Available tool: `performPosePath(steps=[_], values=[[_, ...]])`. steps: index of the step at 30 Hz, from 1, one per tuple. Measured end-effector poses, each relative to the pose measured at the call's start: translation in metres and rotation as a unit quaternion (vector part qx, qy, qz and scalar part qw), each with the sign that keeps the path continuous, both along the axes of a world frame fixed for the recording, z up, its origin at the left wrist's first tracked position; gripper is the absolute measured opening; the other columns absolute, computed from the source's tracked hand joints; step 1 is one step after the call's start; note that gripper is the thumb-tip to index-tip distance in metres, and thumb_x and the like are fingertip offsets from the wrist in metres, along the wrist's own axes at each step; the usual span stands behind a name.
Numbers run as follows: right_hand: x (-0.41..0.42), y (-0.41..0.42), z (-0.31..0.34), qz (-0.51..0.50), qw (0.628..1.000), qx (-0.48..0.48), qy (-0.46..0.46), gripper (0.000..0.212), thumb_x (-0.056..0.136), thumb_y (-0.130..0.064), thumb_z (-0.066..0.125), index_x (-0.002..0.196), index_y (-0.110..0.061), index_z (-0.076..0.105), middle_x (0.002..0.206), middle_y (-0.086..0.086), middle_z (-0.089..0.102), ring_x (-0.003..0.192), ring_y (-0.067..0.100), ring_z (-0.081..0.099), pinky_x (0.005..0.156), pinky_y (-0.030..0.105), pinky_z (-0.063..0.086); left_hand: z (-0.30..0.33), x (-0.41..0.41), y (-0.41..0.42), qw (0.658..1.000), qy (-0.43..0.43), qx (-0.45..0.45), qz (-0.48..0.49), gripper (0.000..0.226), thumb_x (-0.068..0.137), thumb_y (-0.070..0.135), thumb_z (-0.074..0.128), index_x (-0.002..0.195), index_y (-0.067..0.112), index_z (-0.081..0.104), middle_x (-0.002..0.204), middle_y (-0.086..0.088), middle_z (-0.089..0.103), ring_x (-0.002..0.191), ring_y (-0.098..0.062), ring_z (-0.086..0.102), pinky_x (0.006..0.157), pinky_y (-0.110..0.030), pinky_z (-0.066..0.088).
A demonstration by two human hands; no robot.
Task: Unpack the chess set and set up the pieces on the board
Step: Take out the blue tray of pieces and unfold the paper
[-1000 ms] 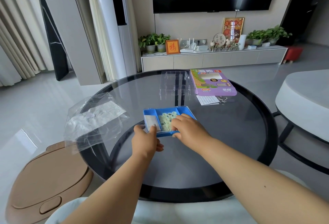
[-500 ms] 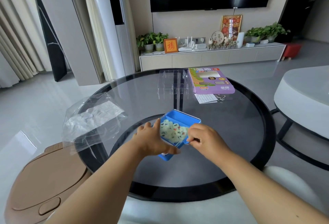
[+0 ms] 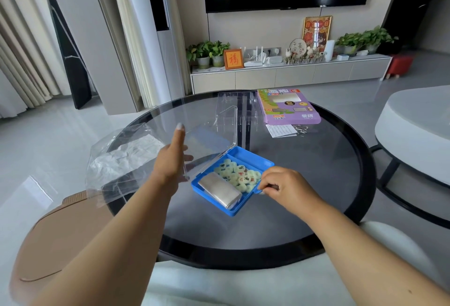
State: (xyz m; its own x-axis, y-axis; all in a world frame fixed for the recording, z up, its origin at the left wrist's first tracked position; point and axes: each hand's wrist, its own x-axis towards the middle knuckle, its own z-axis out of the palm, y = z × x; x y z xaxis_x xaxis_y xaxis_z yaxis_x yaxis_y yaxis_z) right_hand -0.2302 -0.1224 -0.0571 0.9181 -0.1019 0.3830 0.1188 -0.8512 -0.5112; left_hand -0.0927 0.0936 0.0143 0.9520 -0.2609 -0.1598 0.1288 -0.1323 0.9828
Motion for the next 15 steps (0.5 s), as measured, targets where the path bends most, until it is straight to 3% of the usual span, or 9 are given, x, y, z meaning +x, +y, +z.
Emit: performPosePath(steps=[4, 8, 11, 13, 15], values=[[-0.001, 0.004, 0.019, -0.002, 1.000, -0.029, -0.002, 0.036, 0.066, 0.007, 0.060, 0.085, -0.021, 0.073, 0.086, -0.022, 0.058, 0.087, 0.004, 0.048, 0.080, 0.009, 0.038, -0.007, 0.005, 0.001, 0.993, -0.060, -0.009, 0.105, 0.073, 0.090, 0.068, 0.027, 0.104, 0.003, 0.058, 0.090, -0.019, 0.066, 0.081, -0.029, 0.066, 0.072, -0.042, 0.057], [0.006, 0.028, 0.041, 0.020, 0.999, -0.003, 0.031, 0.041, 0.068, -0.012, 0.067, 0.106, -0.027, 0.062, 0.098, -0.015, 0.058, 0.097, 0.003, 0.043, 0.084, 0.016, 0.036, -0.021, 0.005, 0.000, 0.986, -0.122, 0.034, 0.112, 0.061, 0.095, 0.060, 0.023, 0.101, 0.009, 0.055, 0.080, -0.012, 0.068, 0.074, -0.025, 0.068, 0.083, -0.049, 0.054], [0.014, 0.048, 0.040, 0.076, 0.988, -0.062, 0.116, 0.068, 0.065, -0.037, 0.077, 0.127, -0.036, 0.047, 0.115, -0.017, 0.052, 0.108, 0.004, 0.038, 0.093, 0.019, 0.034, -0.032, 0.003, -0.001, 0.982, -0.149, 0.053, 0.107, 0.048, 0.098, 0.050, 0.028, 0.106, 0.009, 0.052, 0.082, -0.009, 0.067, 0.077, -0.025, 0.068, 0.084, -0.050, 0.052], [0.019, 0.053, 0.037, 0.084, 0.981, -0.086, 0.150, 0.074, 0.068, -0.042, 0.078, 0.133, -0.040, 0.043, 0.124, -0.017, 0.047, 0.115, 0.004, 0.033, 0.095, 0.019, 0.030, -0.036, 0.002, 0.001, 0.980, -0.161, 0.058, 0.106, 0.039, 0.100, 0.043, 0.029, 0.103, 0.011, 0.050, 0.080, -0.007, 0.067, 0.077, -0.026, 0.068, 0.084, -0.050, 0.052], [0.022, 0.054, 0.036, 0.082, 0.979, -0.084, 0.165, 0.067, 0.075, -0.041, 0.074, 0.134, -0.041, 0.045, 0.127, -0.014, 0.047, 0.118, 0.006, 0.032, 0.098, 0.021, 0.030, -0.040, 0.004, 0.002, 0.980, -0.162, 0.052, 0.107, 0.033, 0.102, 0.038, 0.028, 0.101, 0.011, 0.049, 0.079, -0.006, 0.066, 0.077, -0.027, 0.067, 0.083, -0.050, 0.052]])
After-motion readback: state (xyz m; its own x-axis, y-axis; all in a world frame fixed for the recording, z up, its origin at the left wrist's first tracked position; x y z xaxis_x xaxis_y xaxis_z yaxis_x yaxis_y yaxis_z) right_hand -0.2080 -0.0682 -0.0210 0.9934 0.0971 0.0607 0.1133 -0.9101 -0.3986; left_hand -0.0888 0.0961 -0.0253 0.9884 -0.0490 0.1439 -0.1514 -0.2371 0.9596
